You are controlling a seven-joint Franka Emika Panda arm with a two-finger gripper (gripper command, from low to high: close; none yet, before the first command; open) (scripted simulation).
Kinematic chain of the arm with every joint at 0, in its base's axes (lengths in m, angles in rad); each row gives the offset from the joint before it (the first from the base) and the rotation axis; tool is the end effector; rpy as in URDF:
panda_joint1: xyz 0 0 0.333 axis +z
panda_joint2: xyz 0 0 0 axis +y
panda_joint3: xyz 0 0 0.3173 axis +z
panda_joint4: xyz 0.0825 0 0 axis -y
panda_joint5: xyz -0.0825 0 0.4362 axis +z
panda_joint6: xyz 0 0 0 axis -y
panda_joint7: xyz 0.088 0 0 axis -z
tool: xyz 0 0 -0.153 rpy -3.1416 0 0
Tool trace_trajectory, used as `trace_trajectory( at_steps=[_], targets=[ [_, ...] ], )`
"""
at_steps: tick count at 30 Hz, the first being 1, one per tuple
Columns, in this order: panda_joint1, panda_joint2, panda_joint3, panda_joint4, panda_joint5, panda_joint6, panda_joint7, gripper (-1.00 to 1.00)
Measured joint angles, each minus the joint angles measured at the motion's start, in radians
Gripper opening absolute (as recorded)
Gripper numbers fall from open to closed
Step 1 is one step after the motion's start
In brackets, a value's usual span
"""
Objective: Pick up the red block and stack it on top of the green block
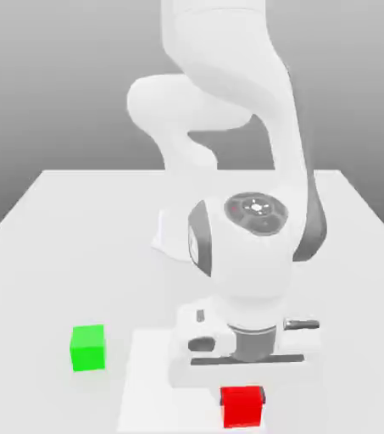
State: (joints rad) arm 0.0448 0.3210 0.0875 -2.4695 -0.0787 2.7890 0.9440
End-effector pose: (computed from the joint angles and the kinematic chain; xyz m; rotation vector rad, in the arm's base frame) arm 0.4886 0.0724 0.0744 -2.9271 1.1392 -0.0006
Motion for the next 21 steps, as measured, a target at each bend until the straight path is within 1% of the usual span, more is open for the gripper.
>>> trace_trajectory(
  at_steps=[3,6,7,11,13,17,18,21],
  targets=[
    [-0.013,-0.103,0.009,-0.020,0.027,-0.083,-0.016,-1.00],
    [-0.083,-0.198,-0.070,-0.092,0.040,-0.106,0.031,-1.00],
    [-0.119,-0.229,-0.099,-0.118,0.042,-0.110,0.051,-1.00],
    [-0.336,-0.367,-0.196,-0.239,0.049,-0.126,0.147,-1.00],
    [-0.360,-0.370,-0.210,-0.270,0.061,-0.098,0.164,-1.00],
    [-0.370,-0.248,-0.194,-0.274,0.105,0.028,0.142,-1.00],
    [-0.374,-0.213,-0.188,-0.273,0.117,0.061,0.133,1.00],
    [-0.374,-0.213,-0.188,-0.273,0.117,0.061,0.133,1.00]
  ],
)
